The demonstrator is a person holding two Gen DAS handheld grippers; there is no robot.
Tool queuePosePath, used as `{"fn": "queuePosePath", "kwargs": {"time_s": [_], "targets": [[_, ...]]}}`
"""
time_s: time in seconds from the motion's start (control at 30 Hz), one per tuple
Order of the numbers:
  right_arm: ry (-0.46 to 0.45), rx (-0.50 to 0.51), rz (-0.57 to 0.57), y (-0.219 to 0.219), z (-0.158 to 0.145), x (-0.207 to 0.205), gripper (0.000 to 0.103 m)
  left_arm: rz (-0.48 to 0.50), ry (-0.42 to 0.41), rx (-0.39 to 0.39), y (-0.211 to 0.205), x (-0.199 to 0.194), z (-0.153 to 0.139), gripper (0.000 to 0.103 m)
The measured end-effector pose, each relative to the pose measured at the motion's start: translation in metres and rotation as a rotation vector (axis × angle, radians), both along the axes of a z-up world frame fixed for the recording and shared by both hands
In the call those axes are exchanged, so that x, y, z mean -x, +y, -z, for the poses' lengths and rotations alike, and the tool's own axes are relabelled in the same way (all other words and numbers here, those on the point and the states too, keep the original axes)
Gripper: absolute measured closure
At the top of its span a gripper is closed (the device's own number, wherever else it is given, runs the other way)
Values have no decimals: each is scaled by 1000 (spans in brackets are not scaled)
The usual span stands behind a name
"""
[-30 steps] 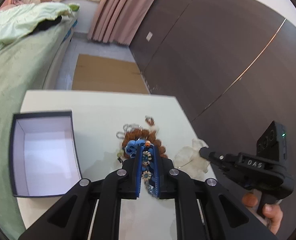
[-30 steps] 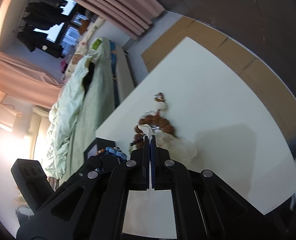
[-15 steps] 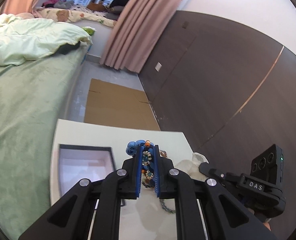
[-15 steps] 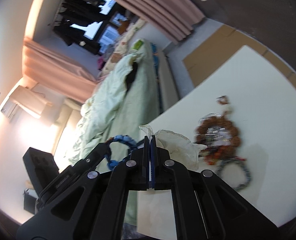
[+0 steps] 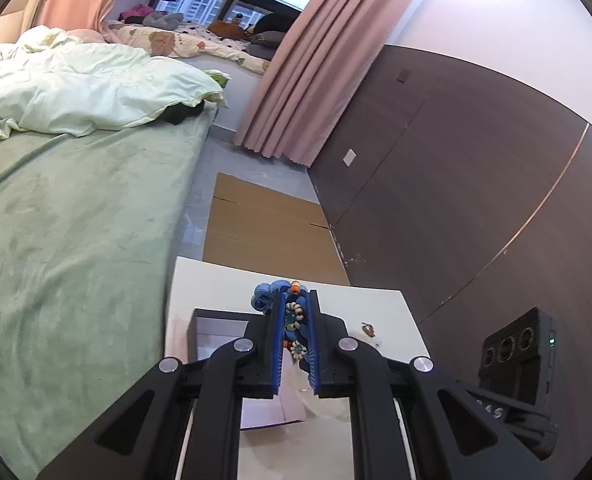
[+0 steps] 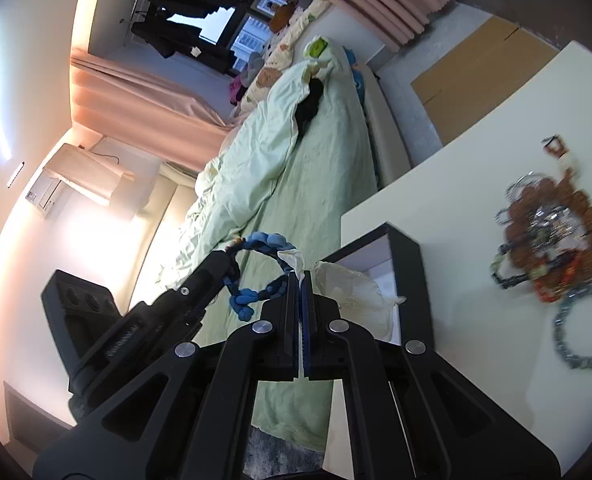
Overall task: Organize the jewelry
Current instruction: 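Lift the blue bracelet with the left gripper and drop it into the black box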
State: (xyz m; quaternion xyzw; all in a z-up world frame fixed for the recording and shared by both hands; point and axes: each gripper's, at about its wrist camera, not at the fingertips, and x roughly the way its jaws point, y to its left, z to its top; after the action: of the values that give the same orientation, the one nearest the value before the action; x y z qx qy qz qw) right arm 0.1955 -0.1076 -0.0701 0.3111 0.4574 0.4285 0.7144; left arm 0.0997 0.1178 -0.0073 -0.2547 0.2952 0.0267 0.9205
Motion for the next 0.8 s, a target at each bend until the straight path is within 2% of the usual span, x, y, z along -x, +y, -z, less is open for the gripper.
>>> {"fn": "queuePosePath", "kwargs": {"time_s": [0.07, 0.1, 0.13, 0.17, 0.23, 0.33, 0.53, 0.57, 0.63, 0.7, 0.8], "targets": [[14, 12, -16, 11, 6, 1, 99, -10, 6, 4, 3, 2, 1, 95], [21, 30, -23, 15, 8, 1, 94, -13, 10, 5, 5, 3, 2, 95], [32, 48, -29, 19, 11, 0, 79, -15, 15, 5, 6, 4, 3, 95], [48, 60, -29, 20, 14, 0, 69, -16, 18, 4, 6, 4, 4, 95], [52, 66, 6, 14, 15, 1, 28, -15, 25, 5, 7, 5, 5, 95], [35, 63, 48, 1, 13, 1, 27, -4, 46, 8, 4, 3, 10, 95], [65, 112, 104, -25, 18, 2, 27, 22, 95, 5, -6, -6, 25, 92], [72, 116, 107, -31, 20, 3, 27, 6, 129, -14, -7, -9, 30, 87], [74, 125, 108, -37, 19, 5, 27, -31, 178, -42, -5, -14, 38, 37], [59, 143, 118, -45, 16, 7, 27, -81, 151, -41, 0, -9, 39, 33], [32, 181, 144, -60, 10, 8, 27, -88, 150, -37, 2, -6, 38, 33]]}}
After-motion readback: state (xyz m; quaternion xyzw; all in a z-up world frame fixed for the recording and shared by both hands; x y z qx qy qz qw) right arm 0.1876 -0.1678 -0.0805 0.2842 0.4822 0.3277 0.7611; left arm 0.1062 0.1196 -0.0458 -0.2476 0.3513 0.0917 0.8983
